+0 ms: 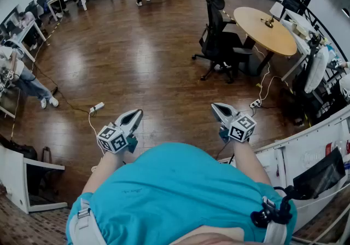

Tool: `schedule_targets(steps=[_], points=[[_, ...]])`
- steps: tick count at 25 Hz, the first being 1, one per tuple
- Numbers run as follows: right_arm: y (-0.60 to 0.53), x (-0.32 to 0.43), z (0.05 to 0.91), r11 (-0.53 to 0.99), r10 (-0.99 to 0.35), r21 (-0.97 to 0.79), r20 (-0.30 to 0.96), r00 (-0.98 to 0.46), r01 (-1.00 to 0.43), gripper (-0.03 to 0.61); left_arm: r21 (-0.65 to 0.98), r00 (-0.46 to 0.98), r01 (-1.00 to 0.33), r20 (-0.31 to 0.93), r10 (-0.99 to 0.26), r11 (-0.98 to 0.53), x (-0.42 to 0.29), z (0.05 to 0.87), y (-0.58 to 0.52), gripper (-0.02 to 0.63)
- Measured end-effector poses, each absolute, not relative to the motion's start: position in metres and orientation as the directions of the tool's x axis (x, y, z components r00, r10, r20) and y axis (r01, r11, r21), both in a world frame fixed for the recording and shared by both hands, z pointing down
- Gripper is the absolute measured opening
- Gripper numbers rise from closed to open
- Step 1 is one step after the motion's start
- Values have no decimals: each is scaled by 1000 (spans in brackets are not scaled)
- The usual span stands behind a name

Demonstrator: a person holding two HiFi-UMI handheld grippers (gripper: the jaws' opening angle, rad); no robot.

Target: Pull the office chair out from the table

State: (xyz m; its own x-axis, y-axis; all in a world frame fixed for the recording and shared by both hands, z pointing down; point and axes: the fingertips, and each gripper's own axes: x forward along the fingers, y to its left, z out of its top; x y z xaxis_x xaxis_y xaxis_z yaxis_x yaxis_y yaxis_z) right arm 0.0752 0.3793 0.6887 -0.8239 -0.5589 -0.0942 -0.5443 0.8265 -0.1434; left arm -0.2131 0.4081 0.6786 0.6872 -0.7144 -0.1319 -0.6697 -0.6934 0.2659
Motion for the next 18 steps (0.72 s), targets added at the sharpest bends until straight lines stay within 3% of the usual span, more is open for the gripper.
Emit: schedule_targets(steps=[9,18], points=[[352,125,713,793,-603,-161,-76,-794,-588,0,276,740,-618,-113,-663,-736,-156,707,375,109],[269,93,731,756,-648,-170,-48,-761,-633,0,308,770,-568,-128,-625,-763,-191,728,274,109]])
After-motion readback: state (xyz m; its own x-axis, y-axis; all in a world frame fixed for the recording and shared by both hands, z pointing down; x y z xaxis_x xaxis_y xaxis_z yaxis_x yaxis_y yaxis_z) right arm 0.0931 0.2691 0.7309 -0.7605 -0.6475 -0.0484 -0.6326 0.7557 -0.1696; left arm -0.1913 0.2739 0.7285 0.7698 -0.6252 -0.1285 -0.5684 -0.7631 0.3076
